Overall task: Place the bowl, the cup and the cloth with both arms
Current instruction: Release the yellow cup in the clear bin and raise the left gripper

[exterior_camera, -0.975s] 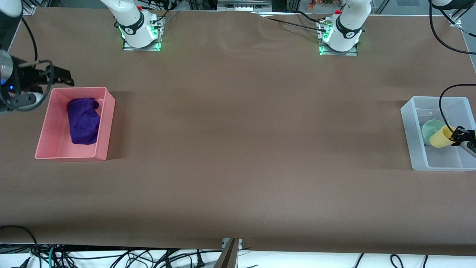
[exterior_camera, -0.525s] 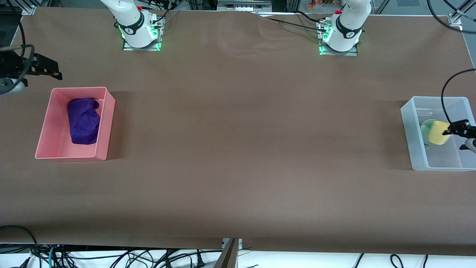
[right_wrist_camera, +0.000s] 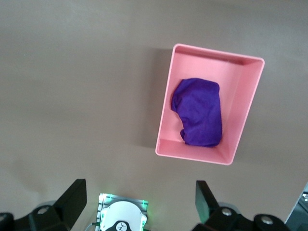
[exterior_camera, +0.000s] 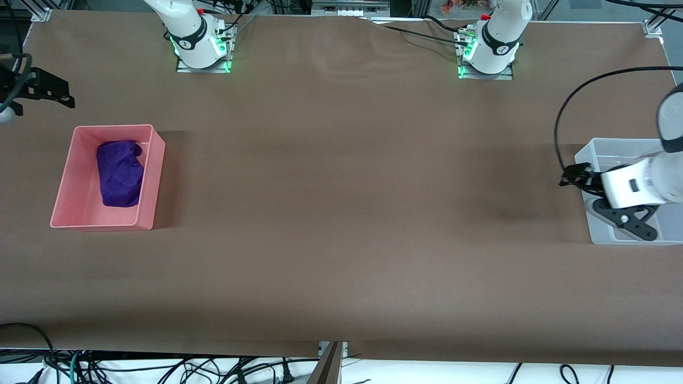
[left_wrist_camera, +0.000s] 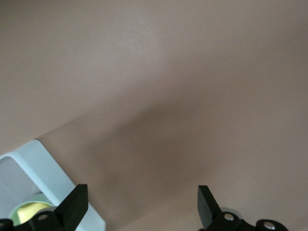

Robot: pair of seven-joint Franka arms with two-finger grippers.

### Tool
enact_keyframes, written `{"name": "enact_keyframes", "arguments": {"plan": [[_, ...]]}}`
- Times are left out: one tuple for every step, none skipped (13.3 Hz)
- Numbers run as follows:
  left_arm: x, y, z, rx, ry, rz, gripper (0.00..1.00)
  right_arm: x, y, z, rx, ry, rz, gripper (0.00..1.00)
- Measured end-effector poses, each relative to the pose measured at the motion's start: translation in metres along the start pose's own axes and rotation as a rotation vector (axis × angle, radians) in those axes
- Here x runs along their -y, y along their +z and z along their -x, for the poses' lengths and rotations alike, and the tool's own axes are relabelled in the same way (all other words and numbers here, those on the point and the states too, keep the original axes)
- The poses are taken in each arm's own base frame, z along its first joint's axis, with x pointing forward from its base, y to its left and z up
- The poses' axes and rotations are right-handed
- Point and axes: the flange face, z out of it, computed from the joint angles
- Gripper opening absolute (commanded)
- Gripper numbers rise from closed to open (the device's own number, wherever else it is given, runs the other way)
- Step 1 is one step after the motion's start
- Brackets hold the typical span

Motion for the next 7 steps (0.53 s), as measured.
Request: {"name": "enact_keyframes", "arguments": {"plan": [[-0.020,-0.010,-0.004,-0.004,-0.050,-0.014,1.00,-0.004,0.001,0.001,0.003,0.007,-0.001,1.00],[-0.045,-0.022,-0.006,-0.013,-0.095,-0.034,1.00,-0.004,0.001,0.001,0.004,0.008,-0.002,1.00],[-0.070,-0.035,-0.007,-0.024,-0.139,-0.061,1.00,-0.004,0.001,0.001,0.005,0.006,-0.002,1.00],[-0.090,-0.049,-0.004,-0.043,-0.182,-0.091,1.00,-0.003,0.002,0.000,0.006,0.005,-0.002,1.00],[-0.104,-0.061,0.004,-0.070,-0.226,-0.115,1.00,-0.003,0.003,-0.001,0.008,0.004,-0.002,1.00],[-0.109,-0.069,0.015,-0.107,-0.263,-0.119,1.00,-0.002,0.004,-0.002,0.010,0.003,-0.002,1.00],[-0.109,-0.072,0.029,-0.147,-0.290,-0.114,1.00,-0.001,0.004,-0.003,0.011,0.001,-0.002,1.00]]}}
